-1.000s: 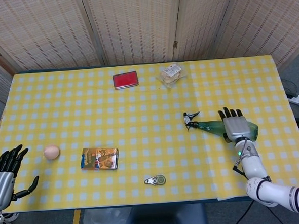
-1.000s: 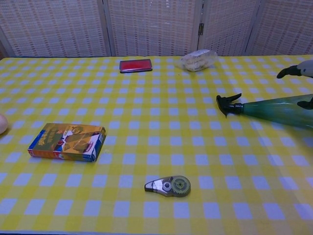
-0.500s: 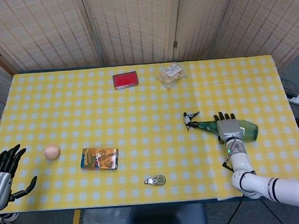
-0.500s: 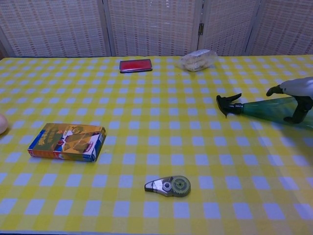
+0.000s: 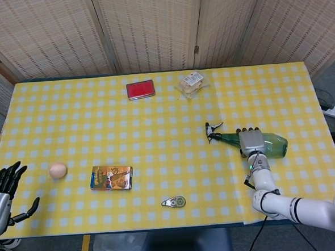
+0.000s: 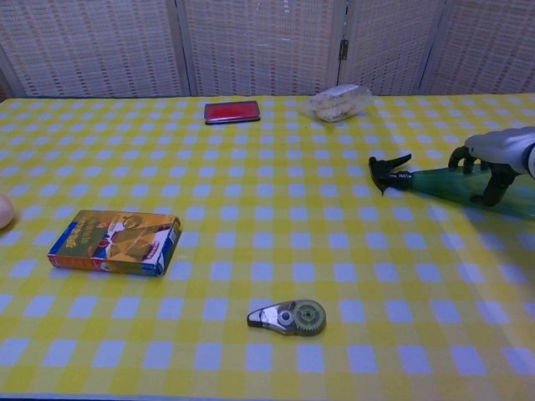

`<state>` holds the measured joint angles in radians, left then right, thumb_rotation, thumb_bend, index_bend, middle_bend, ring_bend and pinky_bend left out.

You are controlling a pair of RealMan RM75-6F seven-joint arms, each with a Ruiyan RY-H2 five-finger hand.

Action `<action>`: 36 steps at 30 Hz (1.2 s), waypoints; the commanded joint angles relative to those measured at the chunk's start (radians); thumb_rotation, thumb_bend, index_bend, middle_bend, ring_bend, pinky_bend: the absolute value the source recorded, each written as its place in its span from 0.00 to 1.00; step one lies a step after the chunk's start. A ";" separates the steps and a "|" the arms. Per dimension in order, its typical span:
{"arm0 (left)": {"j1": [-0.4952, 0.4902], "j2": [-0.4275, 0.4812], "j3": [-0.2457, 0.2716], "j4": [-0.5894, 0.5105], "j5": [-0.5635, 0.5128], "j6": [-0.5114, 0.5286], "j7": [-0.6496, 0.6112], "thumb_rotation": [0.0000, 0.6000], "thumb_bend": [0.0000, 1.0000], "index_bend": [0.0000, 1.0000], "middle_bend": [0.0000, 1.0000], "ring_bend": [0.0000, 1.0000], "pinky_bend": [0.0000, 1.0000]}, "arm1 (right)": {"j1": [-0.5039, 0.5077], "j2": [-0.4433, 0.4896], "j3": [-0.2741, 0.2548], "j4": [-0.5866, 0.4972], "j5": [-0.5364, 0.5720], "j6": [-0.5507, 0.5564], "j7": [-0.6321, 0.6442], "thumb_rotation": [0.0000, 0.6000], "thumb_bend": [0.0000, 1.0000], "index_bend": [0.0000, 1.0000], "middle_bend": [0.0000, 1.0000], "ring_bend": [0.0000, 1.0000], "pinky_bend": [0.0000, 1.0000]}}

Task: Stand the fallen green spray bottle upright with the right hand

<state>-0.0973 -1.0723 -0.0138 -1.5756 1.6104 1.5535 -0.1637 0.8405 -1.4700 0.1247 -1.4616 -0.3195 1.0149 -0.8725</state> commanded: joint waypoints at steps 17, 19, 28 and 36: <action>-0.002 -0.002 0.000 -0.003 -0.006 -0.011 0.017 0.41 0.40 0.00 0.04 0.02 0.01 | -0.239 -0.193 0.085 0.205 -0.878 0.390 1.041 1.00 0.48 0.39 0.49 0.47 0.40; -0.003 -0.003 0.001 -0.002 -0.007 -0.015 0.019 0.41 0.40 0.00 0.04 0.02 0.01 | -0.260 -0.242 0.090 0.265 -0.901 0.394 1.188 1.00 0.48 0.39 0.46 0.45 0.40; 0.000 -0.003 0.000 -0.009 -0.013 -0.013 0.034 0.41 0.40 0.00 0.04 0.02 0.01 | -0.321 -0.349 0.118 0.371 -0.907 0.296 1.606 1.00 0.48 0.37 0.44 0.42 0.40; 0.002 -0.002 0.000 -0.012 -0.015 -0.013 0.039 0.41 0.40 0.00 0.04 0.02 0.01 | -0.349 -0.392 0.100 0.502 -0.972 0.292 1.717 1.00 0.48 0.35 0.43 0.41 0.39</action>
<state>-0.0950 -1.0743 -0.0139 -1.5874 1.5952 1.5409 -0.1247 0.5031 -1.8489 0.2284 -0.9788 -1.2756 1.3086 0.8297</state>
